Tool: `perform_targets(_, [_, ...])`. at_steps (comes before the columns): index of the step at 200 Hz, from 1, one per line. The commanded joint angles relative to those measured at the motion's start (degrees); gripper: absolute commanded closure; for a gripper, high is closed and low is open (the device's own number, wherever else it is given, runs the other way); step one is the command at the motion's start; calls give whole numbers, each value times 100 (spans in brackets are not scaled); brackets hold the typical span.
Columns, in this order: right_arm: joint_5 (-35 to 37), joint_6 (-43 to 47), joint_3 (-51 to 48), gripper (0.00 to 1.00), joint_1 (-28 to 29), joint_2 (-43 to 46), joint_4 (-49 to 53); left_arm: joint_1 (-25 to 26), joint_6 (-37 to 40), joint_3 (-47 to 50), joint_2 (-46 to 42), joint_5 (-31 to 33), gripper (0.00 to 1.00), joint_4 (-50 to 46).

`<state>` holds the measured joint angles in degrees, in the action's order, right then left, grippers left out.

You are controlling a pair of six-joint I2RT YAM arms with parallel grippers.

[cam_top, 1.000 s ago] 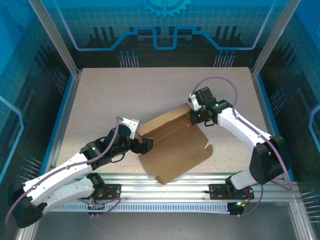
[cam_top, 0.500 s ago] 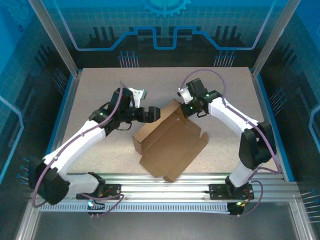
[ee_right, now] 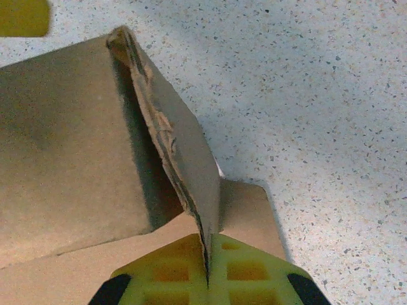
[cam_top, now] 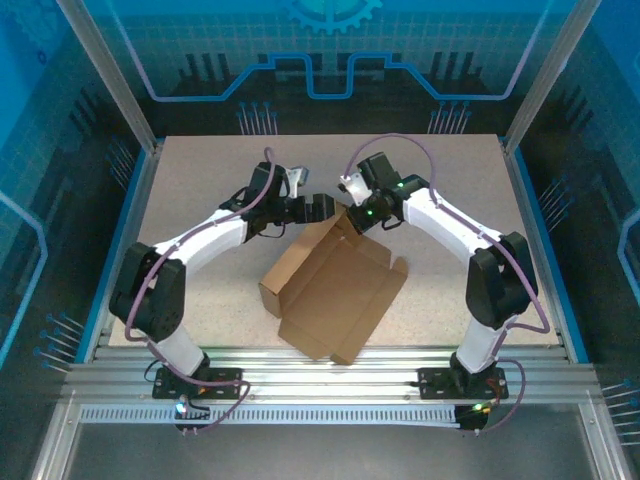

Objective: Fold the paper box

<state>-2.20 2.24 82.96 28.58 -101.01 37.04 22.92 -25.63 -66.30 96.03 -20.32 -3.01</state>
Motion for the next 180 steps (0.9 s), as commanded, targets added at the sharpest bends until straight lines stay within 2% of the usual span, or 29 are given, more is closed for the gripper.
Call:
perform_targets(1, [-91,20,102,95,112,-120,173,-75,-316,-222,196,-183,1,697])
perform_targets(108, [11,-163,-86,95,313,-136,67,-86,-521,-41,811,-27,1,1327])
perform_targets(150, [82,-231,-156,92,337,-76,34,-95,-566,-50,978,-9,1,1401])
perform_targets(180, [84,-343,-162,84,346,9,10,-98,-564,-83,1081,-34,1,1379])
